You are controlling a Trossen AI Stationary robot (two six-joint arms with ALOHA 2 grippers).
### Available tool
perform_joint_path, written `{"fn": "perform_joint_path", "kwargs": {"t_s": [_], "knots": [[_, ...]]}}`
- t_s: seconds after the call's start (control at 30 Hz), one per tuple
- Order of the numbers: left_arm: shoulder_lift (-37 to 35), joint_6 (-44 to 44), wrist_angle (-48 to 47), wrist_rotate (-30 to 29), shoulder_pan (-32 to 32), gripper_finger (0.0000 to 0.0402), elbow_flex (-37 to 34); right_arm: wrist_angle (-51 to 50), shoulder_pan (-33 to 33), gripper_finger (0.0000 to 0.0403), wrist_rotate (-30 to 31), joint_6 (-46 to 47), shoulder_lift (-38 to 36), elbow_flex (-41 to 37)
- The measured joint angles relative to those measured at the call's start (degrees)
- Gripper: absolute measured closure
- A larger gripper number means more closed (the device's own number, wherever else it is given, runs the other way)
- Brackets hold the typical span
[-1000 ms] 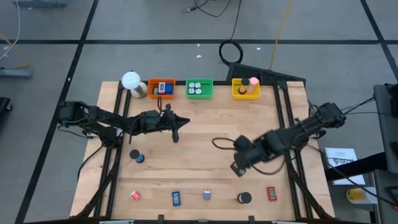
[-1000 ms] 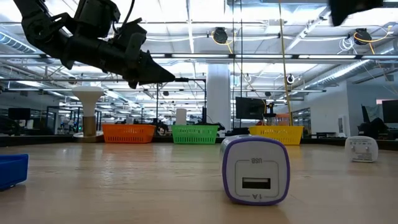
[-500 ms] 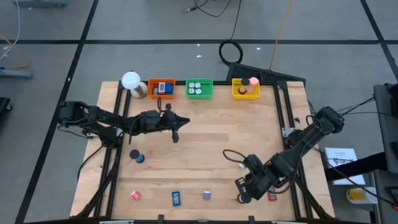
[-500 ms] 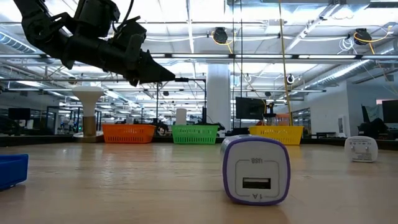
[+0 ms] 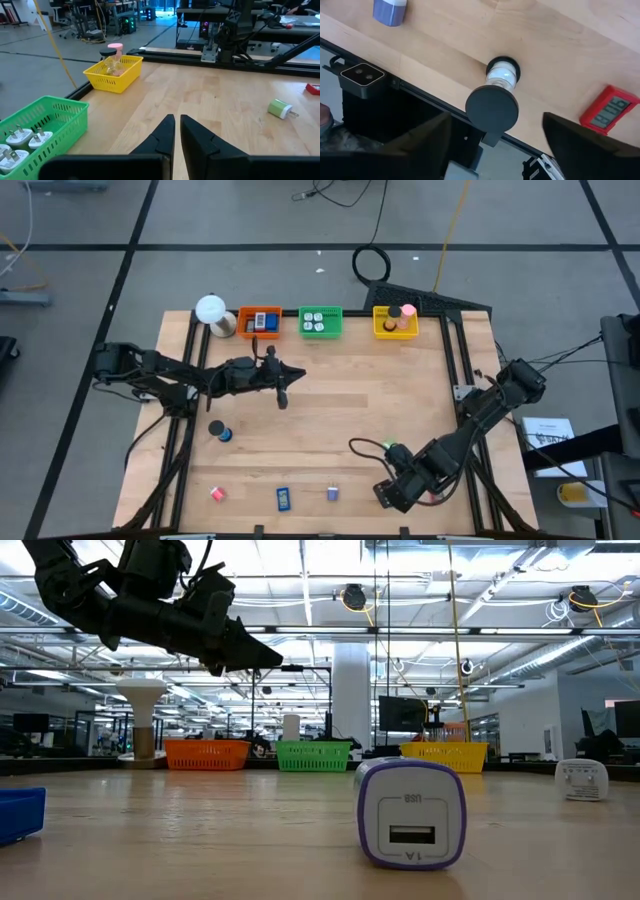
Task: Pick & Place Office items
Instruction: Put the white hourglass into the yellow basket
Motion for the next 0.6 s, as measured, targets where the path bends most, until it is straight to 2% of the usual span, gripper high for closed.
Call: {"fn": "perform_joint_path", "kwargs": {"t_s": [0.17, 0.6], "knots": [[0.0, -0.2, -0.02, 0.01, 0.0, 0.0369, 0.0, -0.17, -0.04, 0.0047, 0.12, -0.17, 0.04, 0.0], [0.0, -0.2, -0.02, 0.0, 0.0, 0.0369, 0.0, 1.08, -0.04, 0.0044, -0.04, -4.78, 2.95, 0.0]]}}
